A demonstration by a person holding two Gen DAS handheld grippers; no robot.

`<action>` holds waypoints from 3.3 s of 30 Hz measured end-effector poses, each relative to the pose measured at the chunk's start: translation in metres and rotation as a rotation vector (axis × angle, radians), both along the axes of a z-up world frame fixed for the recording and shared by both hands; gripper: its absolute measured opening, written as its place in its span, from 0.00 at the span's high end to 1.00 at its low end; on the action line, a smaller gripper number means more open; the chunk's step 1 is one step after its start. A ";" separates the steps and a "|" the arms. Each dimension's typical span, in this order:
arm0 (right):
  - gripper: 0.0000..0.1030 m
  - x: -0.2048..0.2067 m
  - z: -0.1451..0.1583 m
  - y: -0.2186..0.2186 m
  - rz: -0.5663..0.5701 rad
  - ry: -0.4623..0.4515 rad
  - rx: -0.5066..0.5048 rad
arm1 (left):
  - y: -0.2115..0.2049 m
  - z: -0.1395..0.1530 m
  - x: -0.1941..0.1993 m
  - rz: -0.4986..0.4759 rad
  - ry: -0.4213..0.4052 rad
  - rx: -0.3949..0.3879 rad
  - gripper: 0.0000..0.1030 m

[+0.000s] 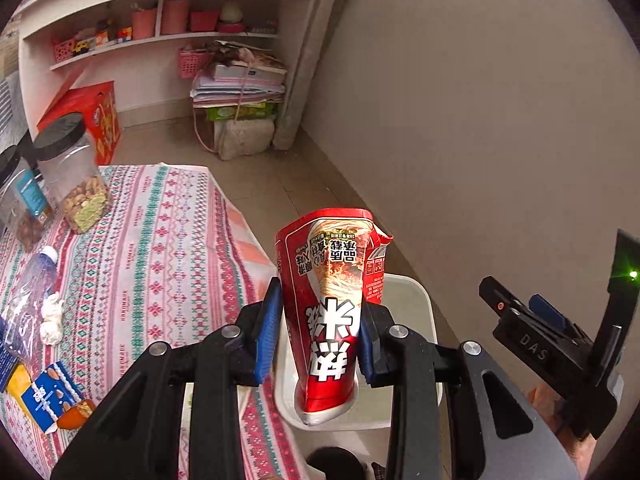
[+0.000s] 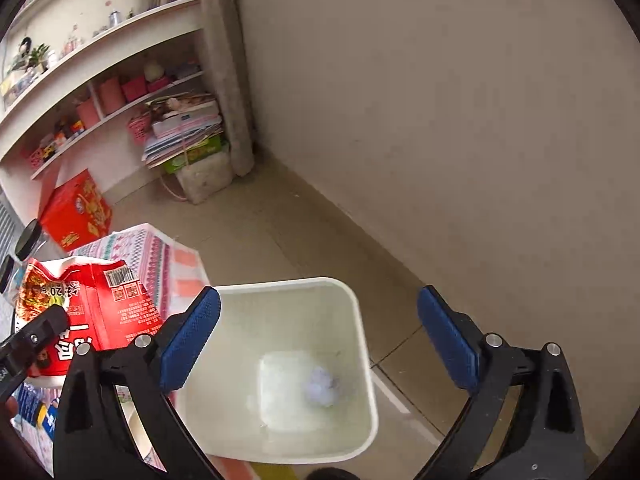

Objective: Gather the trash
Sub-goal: 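Open left tool to drop red noodle wrapper into the white bin, then move both tools back over the table toward remaining trash, then grasp light-blue milk carton with left tool while right tool grasps dark-blue box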

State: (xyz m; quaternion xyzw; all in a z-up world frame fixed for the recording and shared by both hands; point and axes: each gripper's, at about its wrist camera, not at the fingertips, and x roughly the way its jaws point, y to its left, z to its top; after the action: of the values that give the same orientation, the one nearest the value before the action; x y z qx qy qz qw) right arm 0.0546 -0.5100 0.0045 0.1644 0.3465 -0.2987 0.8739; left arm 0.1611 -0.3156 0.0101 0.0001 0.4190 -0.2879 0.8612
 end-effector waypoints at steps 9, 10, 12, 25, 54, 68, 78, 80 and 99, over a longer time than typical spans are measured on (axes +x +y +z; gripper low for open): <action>0.07 -0.014 -0.003 -0.025 -0.064 0.022 0.038 | -0.048 -0.014 0.004 -0.060 0.015 0.052 0.67; 0.07 -0.015 -0.004 -0.027 -0.065 0.029 0.044 | -0.053 -0.015 0.005 -0.066 0.021 0.057 0.62; 0.07 -0.014 -0.006 -0.030 -0.065 0.044 0.050 | -0.060 -0.018 0.007 -0.065 0.032 0.069 0.45; 0.07 -0.004 -0.014 -0.027 -0.105 0.183 0.094 | -0.045 -0.022 0.006 -0.015 0.004 0.137 0.26; 0.07 0.073 -0.035 0.153 0.218 0.161 0.153 | 0.189 -0.029 0.010 0.367 0.017 0.210 0.07; 0.07 0.110 -0.047 0.259 0.414 0.192 0.097 | 0.289 -0.041 0.018 0.502 0.033 0.303 0.07; 0.07 0.130 -0.055 0.323 0.554 0.214 0.037 | 0.369 -0.045 0.036 0.623 0.056 0.332 0.07; 0.07 0.135 -0.058 0.334 0.581 0.225 0.017 | 0.391 -0.044 0.042 0.658 0.058 0.341 0.07; 0.07 0.155 -0.066 0.392 0.780 0.295 0.151 | 0.512 -0.138 0.116 0.525 0.320 0.713 0.07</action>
State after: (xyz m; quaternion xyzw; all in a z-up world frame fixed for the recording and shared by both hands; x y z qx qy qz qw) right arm 0.2099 -0.1176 -0.0617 0.0402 0.5250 0.0604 0.8480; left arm 0.2773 0.1962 -0.1279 0.1455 0.6051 0.1051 0.7757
